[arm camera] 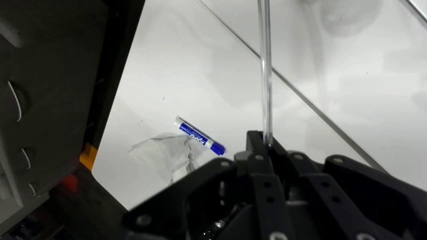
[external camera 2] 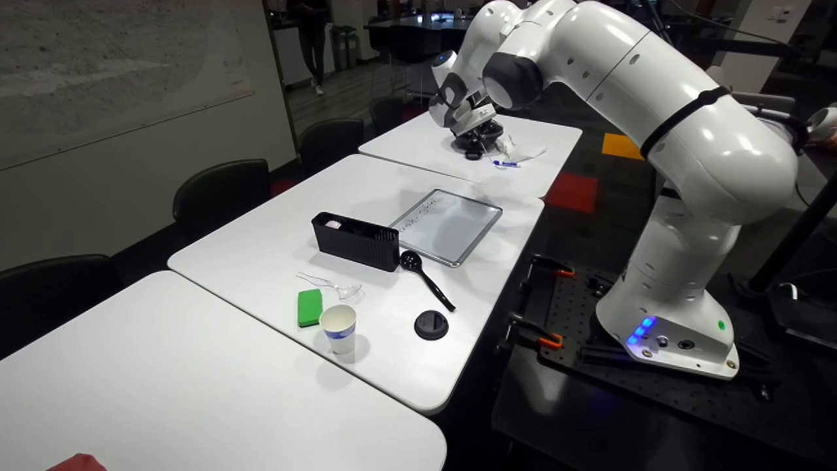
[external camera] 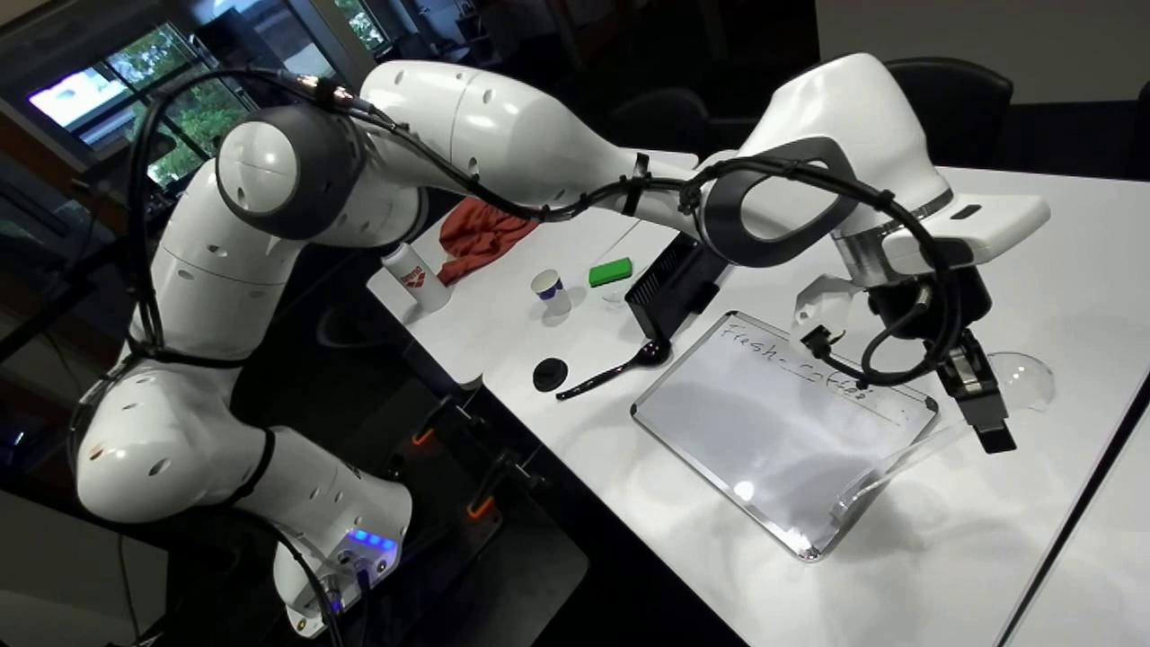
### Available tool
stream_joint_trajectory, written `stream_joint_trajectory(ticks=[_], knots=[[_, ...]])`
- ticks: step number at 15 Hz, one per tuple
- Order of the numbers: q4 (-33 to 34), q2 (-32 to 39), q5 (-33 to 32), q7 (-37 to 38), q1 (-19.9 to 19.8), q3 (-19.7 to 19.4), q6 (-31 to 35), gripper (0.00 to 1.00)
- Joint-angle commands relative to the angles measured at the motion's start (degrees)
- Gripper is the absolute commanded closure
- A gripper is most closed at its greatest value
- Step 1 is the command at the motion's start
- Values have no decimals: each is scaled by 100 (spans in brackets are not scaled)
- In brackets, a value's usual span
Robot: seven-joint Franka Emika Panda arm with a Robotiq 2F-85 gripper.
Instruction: Remove the spoon and ladle from the rack, put them on the table, and then move the rack to the right
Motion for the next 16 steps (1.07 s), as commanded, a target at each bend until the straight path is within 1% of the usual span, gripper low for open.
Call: stream_joint_trajectory(ticks=[1, 3, 5, 8, 10, 12, 16], knots=[[789, 23, -447, -374, -711, 814, -1067, 99], [1095, 170, -648, -638, -1093, 1271, -1230, 99], [1319, 266, -800, -984, -1434, 1693, -1239, 99], [1633, 437, -913, -1762, -1922, 2260, -1148, 99], [1855, 577, -910, -2190, -2171, 2513, -1170, 99], [2069, 737, -886, -2458, -2351, 2683, -1228, 99], [2468, 1108, -926, -2811, -2582, 2903, -1270, 99]])
